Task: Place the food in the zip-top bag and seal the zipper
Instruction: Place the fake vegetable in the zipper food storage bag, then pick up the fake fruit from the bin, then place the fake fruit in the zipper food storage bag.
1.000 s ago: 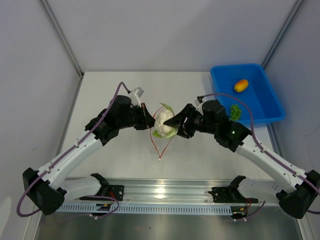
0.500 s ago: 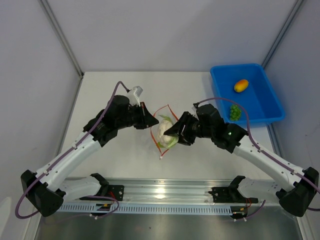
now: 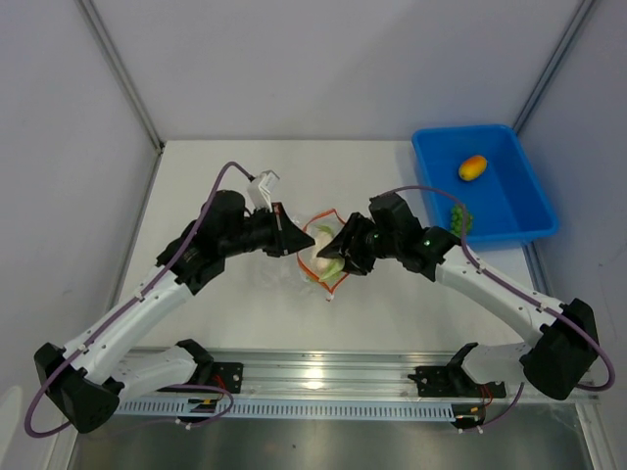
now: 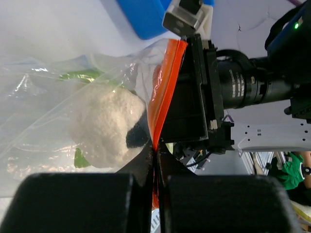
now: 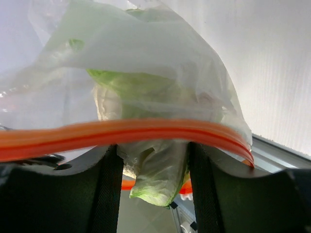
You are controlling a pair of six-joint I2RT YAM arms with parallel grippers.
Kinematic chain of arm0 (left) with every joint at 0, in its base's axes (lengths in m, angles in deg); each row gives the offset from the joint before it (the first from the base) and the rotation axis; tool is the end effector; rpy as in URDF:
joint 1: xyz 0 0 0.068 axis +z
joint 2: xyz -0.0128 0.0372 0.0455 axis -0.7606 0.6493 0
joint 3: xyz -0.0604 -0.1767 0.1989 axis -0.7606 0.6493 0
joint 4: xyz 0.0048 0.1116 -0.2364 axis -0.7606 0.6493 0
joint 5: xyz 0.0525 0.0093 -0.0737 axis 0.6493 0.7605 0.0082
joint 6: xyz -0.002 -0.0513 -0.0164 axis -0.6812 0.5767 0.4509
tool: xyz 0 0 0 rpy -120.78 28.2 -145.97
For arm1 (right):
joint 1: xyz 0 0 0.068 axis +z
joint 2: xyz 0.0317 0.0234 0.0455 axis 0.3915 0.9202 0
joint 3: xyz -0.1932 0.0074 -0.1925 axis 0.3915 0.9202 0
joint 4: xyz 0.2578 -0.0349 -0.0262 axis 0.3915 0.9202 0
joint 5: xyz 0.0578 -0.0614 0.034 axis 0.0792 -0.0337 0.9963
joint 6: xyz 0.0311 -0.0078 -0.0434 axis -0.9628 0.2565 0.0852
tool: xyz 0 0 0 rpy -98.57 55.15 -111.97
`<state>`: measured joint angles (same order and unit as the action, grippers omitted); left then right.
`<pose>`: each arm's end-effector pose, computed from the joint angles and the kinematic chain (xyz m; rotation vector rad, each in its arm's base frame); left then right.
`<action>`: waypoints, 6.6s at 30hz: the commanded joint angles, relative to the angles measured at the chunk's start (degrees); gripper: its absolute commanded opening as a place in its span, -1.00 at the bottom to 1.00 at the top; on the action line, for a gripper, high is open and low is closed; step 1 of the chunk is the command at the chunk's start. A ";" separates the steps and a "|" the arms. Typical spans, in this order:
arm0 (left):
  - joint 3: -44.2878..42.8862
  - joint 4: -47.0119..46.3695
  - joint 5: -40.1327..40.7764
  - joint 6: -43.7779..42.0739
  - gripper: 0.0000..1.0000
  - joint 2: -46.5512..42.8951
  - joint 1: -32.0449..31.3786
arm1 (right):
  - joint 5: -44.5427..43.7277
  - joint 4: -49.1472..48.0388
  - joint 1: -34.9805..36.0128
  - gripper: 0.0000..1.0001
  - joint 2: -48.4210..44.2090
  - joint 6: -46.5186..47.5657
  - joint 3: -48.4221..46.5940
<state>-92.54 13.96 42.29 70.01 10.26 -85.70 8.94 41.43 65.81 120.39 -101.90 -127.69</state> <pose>0.1787 -0.1465 0.3569 0.2217 2.1065 -1.1813 0.1995 0.1988 0.3045 0.3546 2.5669 1.2284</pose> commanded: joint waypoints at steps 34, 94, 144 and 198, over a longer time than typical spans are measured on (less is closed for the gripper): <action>3.33 -3.29 -6.43 -0.42 -0.99 -0.16 2.61 | -21.07 31.42 -7.14 0.49 -6.96 26.83 -22.85; 9.48 -6.02 -11.00 -3.32 -0.99 -3.76 2.70 | -32.07 22.12 -50.06 0.99 49.99 41.78 -38.41; 14.23 -3.64 -8.98 0.10 -0.99 -14.04 2.61 | -25.13 14.83 -51.29 -0.69 35.41 41.69 -33.76; 10.89 -9.00 -20.40 6.08 -0.99 -9.04 3.66 | -9.56 -2.04 5.05 -0.76 -11.79 54.61 -12.75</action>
<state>-78.93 8.13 25.17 73.72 1.34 -82.90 3.19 43.07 69.44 109.74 -49.75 -140.96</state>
